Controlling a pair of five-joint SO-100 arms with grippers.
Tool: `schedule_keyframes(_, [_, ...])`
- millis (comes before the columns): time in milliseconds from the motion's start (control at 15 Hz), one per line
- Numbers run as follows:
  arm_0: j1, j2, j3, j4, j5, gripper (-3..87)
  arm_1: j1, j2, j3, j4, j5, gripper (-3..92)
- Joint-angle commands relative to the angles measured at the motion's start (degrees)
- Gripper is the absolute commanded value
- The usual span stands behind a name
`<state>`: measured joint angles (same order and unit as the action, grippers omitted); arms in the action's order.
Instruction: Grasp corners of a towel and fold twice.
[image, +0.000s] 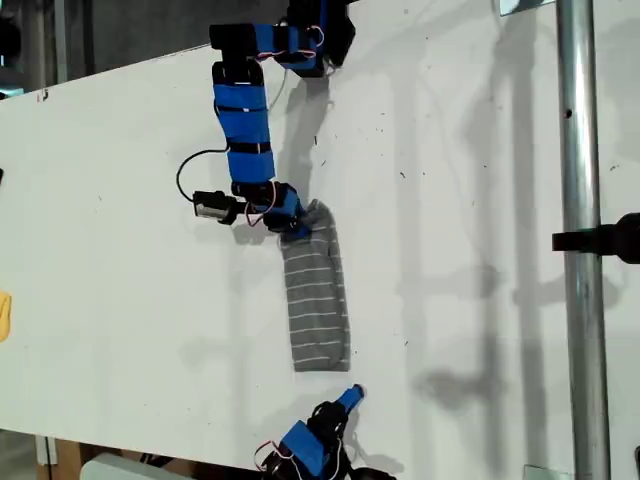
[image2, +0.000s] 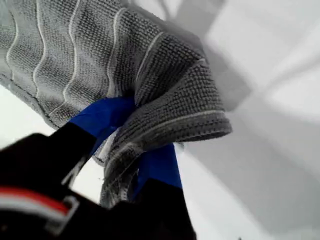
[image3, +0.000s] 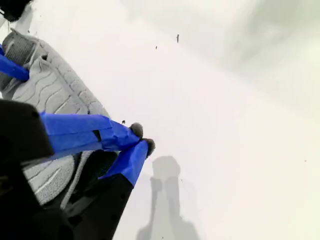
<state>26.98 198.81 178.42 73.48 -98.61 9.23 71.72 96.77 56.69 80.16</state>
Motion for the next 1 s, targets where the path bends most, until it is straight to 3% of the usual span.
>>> schedule_keyframes(0, [-0.4,0.3,0.4,0.2,1.3,-1.5,-1.2,17.5,13.4,8.3,1.3,-0.2])
schedule_keyframes(267, [-2.2,0.3,0.4,0.2,3.6,-1.5,-5.4,51.2,16.3,43.9,10.5,-0.2])
schedule_keyframes(400, [-2.1,0.3,0.4,0.2,3.8,-1.5,-6.1,56.3,6.0,52.6,11.2,-0.2])
schedule_keyframes(667, [-1.8,0.3,0.4,0.2,3.5,-1.5,-6.2,27.9,-0.2,27.2,3.0,-0.2])
schedule_keyframes(933, [-1.6,0.3,0.4,0.2,2.5,-1.5,-9.8,3.8,-14.2,15.4,0.3,0.0])
